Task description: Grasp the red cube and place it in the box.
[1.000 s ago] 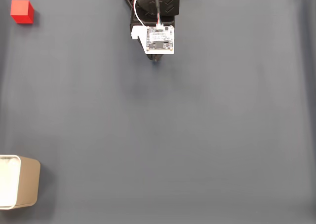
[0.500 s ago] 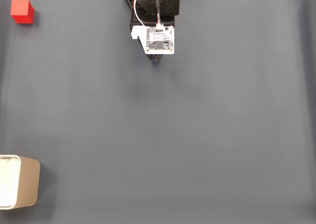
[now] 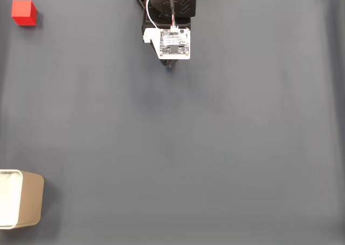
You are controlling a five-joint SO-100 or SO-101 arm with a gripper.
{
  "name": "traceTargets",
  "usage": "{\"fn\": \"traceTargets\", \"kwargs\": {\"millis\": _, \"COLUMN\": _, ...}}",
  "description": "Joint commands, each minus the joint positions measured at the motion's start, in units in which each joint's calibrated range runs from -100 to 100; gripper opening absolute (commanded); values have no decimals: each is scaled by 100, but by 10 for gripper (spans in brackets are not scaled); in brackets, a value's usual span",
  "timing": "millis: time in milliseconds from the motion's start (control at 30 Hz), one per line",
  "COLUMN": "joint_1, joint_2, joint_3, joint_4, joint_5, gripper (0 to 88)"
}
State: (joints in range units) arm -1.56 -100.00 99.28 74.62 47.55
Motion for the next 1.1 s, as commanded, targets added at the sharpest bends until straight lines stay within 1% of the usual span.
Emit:
{"fn": "traceTargets", "kwargs": {"millis": 0, "joint_1": 35, "joint_2": 9, "joint_3": 54, "joint_4": 103, "joint_5": 44, "gripper": 4}}
{"fn": "traceTargets", "kwargs": {"millis": 900, "joint_1": 28, "joint_2": 9, "joint_3": 54, "joint_4": 95, "joint_5": -10, "gripper": 4}}
{"fn": "traceTargets", "kwargs": {"millis": 1067, "joint_1": 28, "joint_2": 9, "joint_3": 54, "joint_4": -265, "joint_5": -122, "gripper": 3}}
